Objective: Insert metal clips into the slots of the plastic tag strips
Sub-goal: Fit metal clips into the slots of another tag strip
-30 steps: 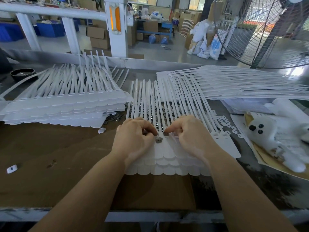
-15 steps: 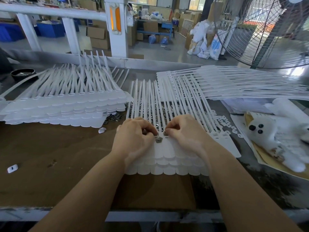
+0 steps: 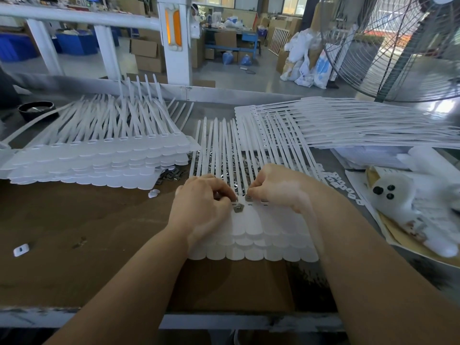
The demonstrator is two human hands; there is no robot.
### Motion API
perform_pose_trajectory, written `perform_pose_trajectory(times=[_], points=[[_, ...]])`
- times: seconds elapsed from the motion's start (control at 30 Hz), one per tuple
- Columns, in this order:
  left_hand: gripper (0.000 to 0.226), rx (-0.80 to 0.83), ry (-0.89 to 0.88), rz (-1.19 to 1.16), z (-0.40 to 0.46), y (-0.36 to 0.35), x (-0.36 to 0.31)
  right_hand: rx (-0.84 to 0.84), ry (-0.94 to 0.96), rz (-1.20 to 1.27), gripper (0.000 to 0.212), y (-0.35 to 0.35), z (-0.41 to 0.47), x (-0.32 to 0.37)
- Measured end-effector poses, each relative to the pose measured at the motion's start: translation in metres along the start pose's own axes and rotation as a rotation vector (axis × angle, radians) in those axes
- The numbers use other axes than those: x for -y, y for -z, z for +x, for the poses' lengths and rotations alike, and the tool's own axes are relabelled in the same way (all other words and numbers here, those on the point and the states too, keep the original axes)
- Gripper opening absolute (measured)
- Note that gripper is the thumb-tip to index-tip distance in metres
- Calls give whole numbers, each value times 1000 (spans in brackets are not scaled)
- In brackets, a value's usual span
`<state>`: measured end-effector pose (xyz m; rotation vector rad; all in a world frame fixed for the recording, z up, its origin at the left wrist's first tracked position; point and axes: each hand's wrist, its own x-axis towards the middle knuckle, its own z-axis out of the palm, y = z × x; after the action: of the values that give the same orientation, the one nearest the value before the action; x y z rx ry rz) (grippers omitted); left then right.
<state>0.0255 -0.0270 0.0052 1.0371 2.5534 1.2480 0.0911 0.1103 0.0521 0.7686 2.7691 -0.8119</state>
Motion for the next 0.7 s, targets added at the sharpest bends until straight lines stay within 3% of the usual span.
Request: perform_pose_trajectory(times=[0.17, 0.33, 0.53, 0.7], points=[[31, 5, -5, 4, 0, 0, 1, 2, -8, -25, 23, -1, 3, 1], [31, 2, -5, 14, 1, 0, 1, -145, 10, 132, 2, -5, 0, -3], [29, -6, -4, 4, 1, -1, 2, -310, 91, 238, 9, -17, -3, -15], [29, -13, -4, -7, 1, -2, 2, -311, 135, 264, 17, -17, -8, -15]])
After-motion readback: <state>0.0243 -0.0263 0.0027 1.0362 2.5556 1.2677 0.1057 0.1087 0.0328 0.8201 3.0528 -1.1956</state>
